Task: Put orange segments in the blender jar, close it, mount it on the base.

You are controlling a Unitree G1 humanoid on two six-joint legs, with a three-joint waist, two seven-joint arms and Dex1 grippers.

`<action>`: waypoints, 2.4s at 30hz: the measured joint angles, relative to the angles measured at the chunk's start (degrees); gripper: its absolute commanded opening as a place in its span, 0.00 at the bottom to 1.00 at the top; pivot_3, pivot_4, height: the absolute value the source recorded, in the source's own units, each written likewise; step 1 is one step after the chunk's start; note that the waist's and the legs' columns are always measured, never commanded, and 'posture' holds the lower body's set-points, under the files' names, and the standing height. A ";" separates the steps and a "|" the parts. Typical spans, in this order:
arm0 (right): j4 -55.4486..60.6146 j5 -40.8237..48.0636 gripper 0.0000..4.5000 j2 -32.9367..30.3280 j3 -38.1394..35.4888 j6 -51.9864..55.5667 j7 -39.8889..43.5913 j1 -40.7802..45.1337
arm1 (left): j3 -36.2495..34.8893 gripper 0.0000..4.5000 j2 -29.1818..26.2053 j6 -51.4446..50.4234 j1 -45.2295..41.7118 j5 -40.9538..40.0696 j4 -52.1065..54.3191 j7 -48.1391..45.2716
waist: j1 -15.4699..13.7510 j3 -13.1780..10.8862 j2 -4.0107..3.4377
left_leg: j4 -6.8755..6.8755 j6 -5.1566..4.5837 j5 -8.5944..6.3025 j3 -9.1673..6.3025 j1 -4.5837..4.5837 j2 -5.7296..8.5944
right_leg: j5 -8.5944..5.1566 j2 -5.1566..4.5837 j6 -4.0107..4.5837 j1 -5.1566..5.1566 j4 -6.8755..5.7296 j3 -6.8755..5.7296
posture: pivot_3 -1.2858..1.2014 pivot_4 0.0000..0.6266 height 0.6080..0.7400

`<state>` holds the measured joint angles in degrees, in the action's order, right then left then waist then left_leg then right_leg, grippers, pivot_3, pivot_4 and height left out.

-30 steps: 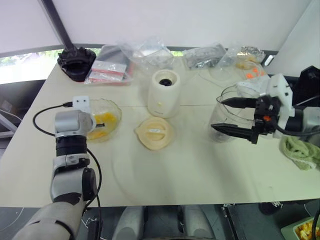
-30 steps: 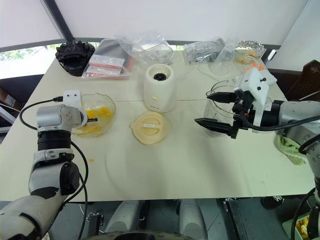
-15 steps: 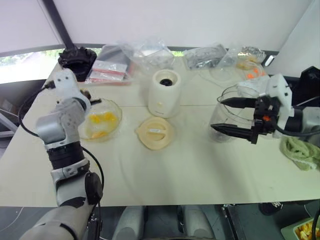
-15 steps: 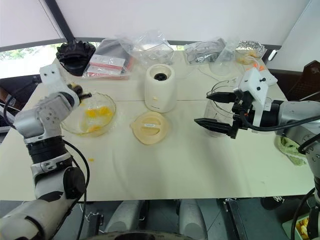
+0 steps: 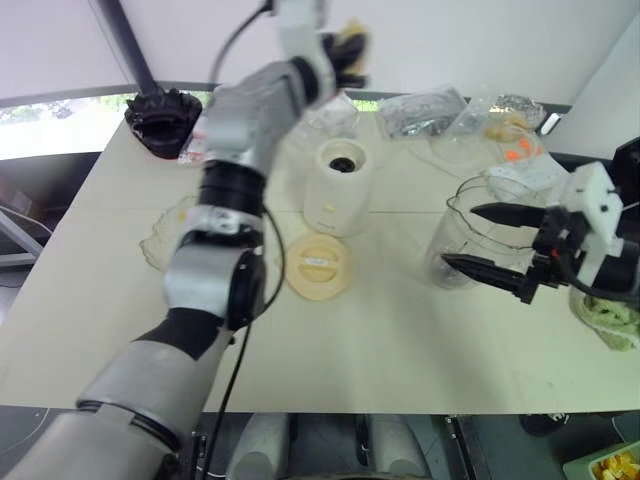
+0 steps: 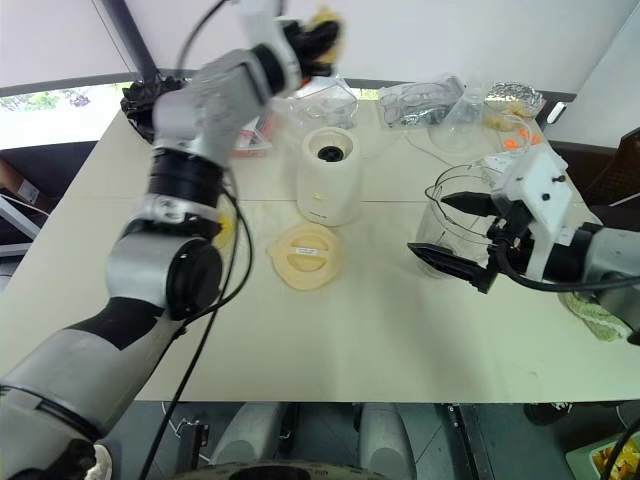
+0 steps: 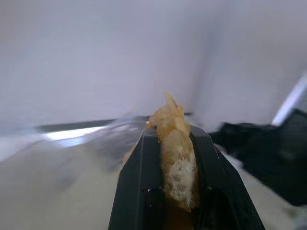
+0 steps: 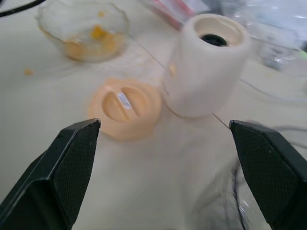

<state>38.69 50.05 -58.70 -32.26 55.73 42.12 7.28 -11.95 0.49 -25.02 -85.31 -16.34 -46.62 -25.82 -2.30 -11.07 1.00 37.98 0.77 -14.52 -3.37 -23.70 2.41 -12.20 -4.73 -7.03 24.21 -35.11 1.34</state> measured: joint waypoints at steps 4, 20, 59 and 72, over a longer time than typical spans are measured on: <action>7.56 1.20 1.00 2.74 -9.99 4.23 -3.73 -9.37 | 2.15 0.11 8.52 4.58 -2.40 -1.94 -7.03 -11.32 | -0.06 0.01 -0.03 | 0.01 -0.10 -0.06 0.00 -0.05 -0.02 | -0.03 0.04 -0.02 0.05 -0.02 -0.01 | 0.52 0.24 1.00; 20.86 20.08 1.00 10.11 -43.66 0.31 -16.42 -43.83 | 13.34 0.25 14.36 11.47 0.38 5.37 -19.15 -35.16 | 0.08 0.03 -0.20 | 0.17 -0.17 -0.10 0.13 0.17 -0.25 | -0.23 0.06 0.13 -0.33 0.24 0.09 | 0.52 0.24 1.00; -8.70 -8.92 1.00 11.73 -14.55 -21.46 -28.23 -36.45 | 14.08 0.99 -10.40 9.11 29.20 6.43 11.06 -36.39 | 0.17 0.09 -0.33 | 0.10 -0.38 -0.23 -0.04 0.25 -0.28 | -0.10 0.00 0.19 -0.57 0.72 0.15 | 0.52 0.24 1.00; -38.95 -24.59 1.00 15.39 -2.78 -30.89 -25.90 -16.78 | 17.98 0.99 -19.86 -5.59 52.20 2.14 43.27 -35.00 | 0.40 0.28 -0.67 | 0.16 -0.33 -0.18 0.01 0.49 -0.25 | -0.10 0.03 0.21 -0.70 0.47 0.19 | 0.52 0.24 1.00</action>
<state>-0.25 25.45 -43.31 -35.04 24.84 16.22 -9.50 6.03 -19.37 -30.61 -33.12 -14.20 -3.34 -60.82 -1.90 -10.79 0.32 38.14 0.44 -14.70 -3.36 -23.20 2.16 -12.30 -4.71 -6.82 23.51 -34.64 1.53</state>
